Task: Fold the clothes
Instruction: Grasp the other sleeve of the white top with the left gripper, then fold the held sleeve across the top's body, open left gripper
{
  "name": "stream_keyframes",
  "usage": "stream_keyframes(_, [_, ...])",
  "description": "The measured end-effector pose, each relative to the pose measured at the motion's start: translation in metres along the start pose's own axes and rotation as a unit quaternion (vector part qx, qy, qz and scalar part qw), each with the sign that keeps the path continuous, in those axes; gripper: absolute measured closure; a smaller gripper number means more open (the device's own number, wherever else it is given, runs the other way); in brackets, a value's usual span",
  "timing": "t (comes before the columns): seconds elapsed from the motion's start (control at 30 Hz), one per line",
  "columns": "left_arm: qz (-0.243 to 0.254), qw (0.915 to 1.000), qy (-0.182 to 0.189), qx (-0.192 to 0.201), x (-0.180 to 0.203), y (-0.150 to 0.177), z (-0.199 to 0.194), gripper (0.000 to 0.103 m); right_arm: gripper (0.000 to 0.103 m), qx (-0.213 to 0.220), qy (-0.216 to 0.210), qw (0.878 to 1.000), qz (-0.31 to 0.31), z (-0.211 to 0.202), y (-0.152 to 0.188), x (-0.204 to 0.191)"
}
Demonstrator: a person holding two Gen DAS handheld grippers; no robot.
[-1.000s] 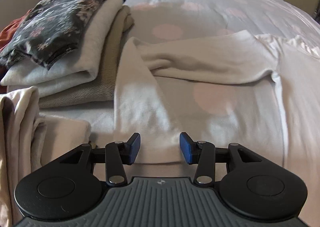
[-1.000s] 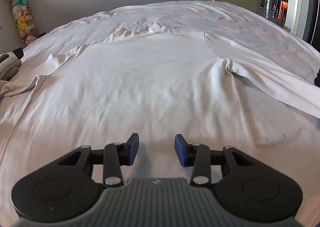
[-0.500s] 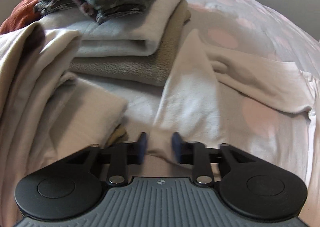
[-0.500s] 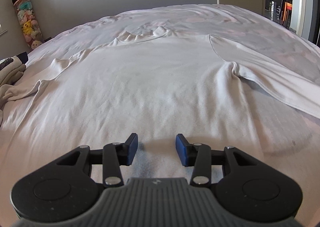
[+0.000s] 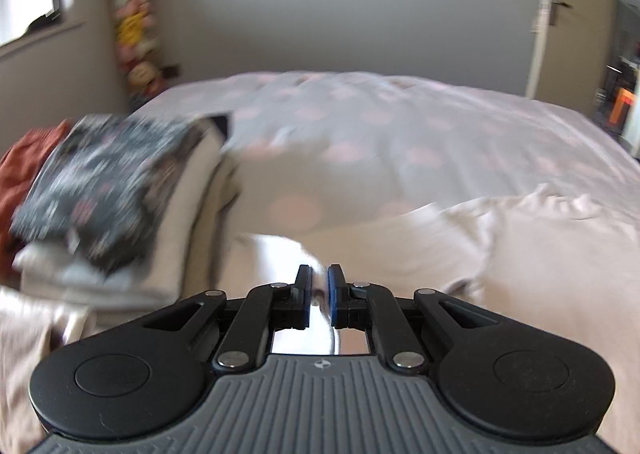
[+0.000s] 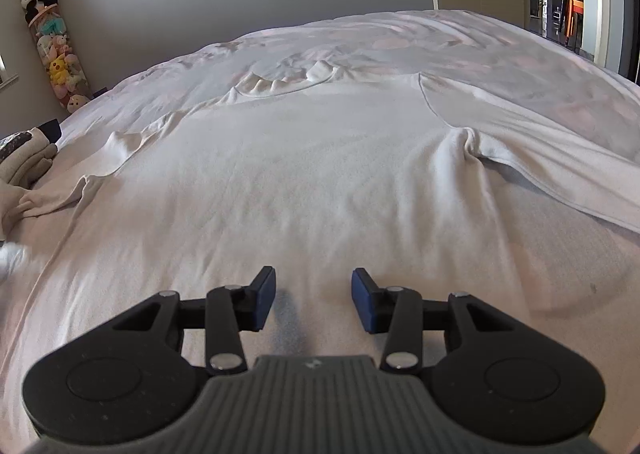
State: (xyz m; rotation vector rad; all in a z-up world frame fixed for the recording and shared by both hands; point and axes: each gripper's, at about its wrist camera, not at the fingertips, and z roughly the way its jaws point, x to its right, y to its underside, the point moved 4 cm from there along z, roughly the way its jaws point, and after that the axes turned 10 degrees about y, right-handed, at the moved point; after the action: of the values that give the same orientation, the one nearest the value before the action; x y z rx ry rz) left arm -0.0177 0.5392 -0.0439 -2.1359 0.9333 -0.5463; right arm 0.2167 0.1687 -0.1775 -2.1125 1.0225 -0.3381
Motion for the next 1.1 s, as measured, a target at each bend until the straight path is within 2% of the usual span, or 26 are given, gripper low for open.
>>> stream_keyframes(0.1, [0.038, 0.9979, 0.051, -0.011, 0.043, -0.027, 0.002, 0.097, 0.057, 0.004, -0.006, 1.0, 0.008, -0.002, -0.002, 0.001])
stream_keyframes(0.23, [0.082, 0.9889, 0.116, -0.043, 0.107, -0.037, 0.01, 0.097, 0.057, 0.009, -0.014, 1.0, 0.022, -0.003, -0.004, 0.005])
stream_keyframes(0.37, [0.119, 0.9738, 0.172, -0.09, 0.168, -0.021, 0.031, 0.097, 0.057, 0.013, -0.024, 0.999, 0.037, -0.004, -0.006, 0.01])
stream_keyframes(0.57, [0.137, 0.9562, 0.205, -0.158, 0.235, 0.027, 0.084, 0.097, 0.057, 0.017, -0.036, 0.998, 0.052, -0.003, -0.008, 0.014])
stream_keyframes(0.7, [0.133, 0.9507, 0.206, -0.189, 0.255, 0.055, 0.117, 0.097, 0.057, 0.014, -0.042, 0.997, 0.06, 0.0, -0.008, 0.017])
stream_keyframes(0.9, [0.124, 0.9485, 0.193, -0.219, 0.253, 0.079, 0.146, 0.095, 0.057, 0.005, -0.048, 0.997, 0.058, 0.008, -0.006, 0.014])
stream_keyframes(1.0, [0.111, 0.9483, 0.197, -0.222, 0.246, 0.082, 0.148, 0.086, 0.057, 0.003, -0.049, 0.998, 0.049, 0.01, -0.007, 0.01])
stream_keyframes(1.1, [0.104, 0.9495, 0.209, -0.209, 0.239, 0.077, 0.131, 0.075, 0.057, 0.006, -0.051, 0.998, 0.042, 0.008, -0.009, 0.003])
